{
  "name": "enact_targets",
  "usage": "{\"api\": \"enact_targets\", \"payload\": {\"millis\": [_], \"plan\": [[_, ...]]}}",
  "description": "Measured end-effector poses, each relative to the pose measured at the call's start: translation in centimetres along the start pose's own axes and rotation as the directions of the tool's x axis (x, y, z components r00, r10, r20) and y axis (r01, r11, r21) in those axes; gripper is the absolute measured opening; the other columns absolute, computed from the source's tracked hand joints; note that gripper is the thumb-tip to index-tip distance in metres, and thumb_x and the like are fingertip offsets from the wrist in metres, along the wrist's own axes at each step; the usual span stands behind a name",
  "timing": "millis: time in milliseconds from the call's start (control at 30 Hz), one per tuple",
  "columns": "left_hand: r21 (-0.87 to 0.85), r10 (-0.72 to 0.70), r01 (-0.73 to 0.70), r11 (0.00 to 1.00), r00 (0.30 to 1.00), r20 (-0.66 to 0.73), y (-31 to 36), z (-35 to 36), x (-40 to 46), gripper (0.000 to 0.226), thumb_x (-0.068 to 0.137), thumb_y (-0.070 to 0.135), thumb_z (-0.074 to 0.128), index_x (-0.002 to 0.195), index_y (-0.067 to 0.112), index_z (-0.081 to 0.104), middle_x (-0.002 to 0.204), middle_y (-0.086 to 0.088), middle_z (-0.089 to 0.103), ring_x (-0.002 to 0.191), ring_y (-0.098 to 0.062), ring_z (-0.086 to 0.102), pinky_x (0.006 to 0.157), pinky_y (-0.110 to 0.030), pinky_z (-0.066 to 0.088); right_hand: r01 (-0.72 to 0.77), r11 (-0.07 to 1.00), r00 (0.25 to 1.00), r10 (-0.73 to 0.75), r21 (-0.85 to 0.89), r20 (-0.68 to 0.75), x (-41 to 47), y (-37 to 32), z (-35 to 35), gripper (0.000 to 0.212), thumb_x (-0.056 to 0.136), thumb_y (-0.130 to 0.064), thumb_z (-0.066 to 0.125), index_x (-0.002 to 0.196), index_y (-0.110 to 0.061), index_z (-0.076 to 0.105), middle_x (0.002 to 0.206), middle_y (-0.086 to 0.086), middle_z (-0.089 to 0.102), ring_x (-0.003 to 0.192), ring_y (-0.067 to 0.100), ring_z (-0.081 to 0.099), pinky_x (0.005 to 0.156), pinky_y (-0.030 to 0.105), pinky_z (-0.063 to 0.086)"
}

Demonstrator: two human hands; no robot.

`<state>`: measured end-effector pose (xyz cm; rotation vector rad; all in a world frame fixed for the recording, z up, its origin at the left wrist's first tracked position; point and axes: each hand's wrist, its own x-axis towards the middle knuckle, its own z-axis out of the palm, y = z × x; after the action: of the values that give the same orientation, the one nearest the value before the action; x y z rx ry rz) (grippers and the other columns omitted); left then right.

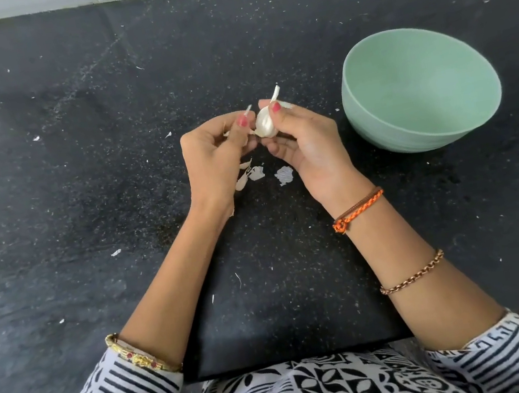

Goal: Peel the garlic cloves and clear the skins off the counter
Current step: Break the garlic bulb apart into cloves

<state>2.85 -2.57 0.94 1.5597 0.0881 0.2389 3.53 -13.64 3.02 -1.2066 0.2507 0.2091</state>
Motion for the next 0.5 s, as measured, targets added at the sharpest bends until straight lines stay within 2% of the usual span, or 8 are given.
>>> {"api": "enact_targets", "payload": {"millis": [133, 233, 300, 400, 500], "plan": [[-0.072, -0.097, 0.098, 0.993, 0.995, 0.015, 0.88, 0.08, -0.10, 0.018, 0.090, 0.004, 0.052, 0.083, 0.010, 0.067, 0.064, 0.009, 0.064, 0.064, -0.005, 0.059, 0.071, -0.025, 0.054, -0.034, 0.999, 0.999, 0.033, 0.027, 0.034, 0.07, -0.10, -0.20, 0.009, 0.090, -0.014, 0.058, 0.084, -0.013, 0.065, 0.071, -0.001, 0.069, 0.059, 0.006, 0.062, 0.060, 0.015, 0.053], [-0.048, -0.073, 0.080, 0.996, 0.990, 0.123, 0.98, -0.34, -0.06, 0.005, 0.088, 0.015, 0.062, 0.086, 0.014, 0.065, 0.071, 0.007, 0.064, 0.069, -0.006, 0.061, 0.069, -0.023, 0.053, -0.047, 0.999, 0.997, 0.045, 0.027, 0.068, 0.18, -0.06, -0.45, 0.008, 0.090, -0.016, 0.059, 0.086, -0.010, 0.063, 0.076, 0.002, 0.067, 0.064, 0.007, 0.063, 0.063, 0.017, 0.053], [-0.027, -0.056, 0.062, 0.998, 0.983, 0.175, 0.77, -0.47, -0.05, 0.004, 0.083, 0.014, 0.066, 0.086, 0.012, 0.066, 0.075, 0.003, 0.065, 0.072, -0.009, 0.061, 0.068, -0.022, 0.052, -0.043, 0.999, 0.995, 0.043, -0.003, 0.085, 0.26, -0.04, -0.56, 0.009, 0.090, -0.018, 0.059, 0.089, -0.009, 0.062, 0.082, 0.005, 0.066, 0.070, 0.008, 0.063, 0.065, 0.017, 0.054], [-0.024, -0.049, 0.054, 0.998, 0.982, 0.184, 0.50, -0.52, 0.00, 0.008, 0.080, 0.010, 0.068, 0.088, 0.009, 0.067, 0.081, -0.004, 0.066, 0.077, -0.015, 0.061, 0.068, -0.021, 0.052, -0.034, 0.999, 0.994, 0.038, -0.039, 0.104, 0.25, 0.14, -0.68, 0.014, 0.091, -0.020, 0.058, 0.096, -0.007, 0.061, 0.092, 0.008, 0.067, 0.078, 0.009, 0.063, 0.070, 0.019, 0.054], [-0.035, -0.047, 0.054, 0.998, 0.984, 0.171, 0.48, -0.79, 0.22, 0.008, 0.080, 0.006, 0.068, 0.087, 0.011, 0.067, 0.078, 0.003, 0.069, 0.074, -0.009, 0.063, 0.066, -0.018, 0.050, -0.036, 0.999, 0.994, 0.039, -0.039, 0.103, 0.24, 0.05, -0.74, 0.014, 0.091, -0.020, 0.057, 0.095, -0.008, 0.063, 0.086, 0.003, 0.066, 0.077, 0.007, 0.061, 0.071, 0.019, 0.053]]}}
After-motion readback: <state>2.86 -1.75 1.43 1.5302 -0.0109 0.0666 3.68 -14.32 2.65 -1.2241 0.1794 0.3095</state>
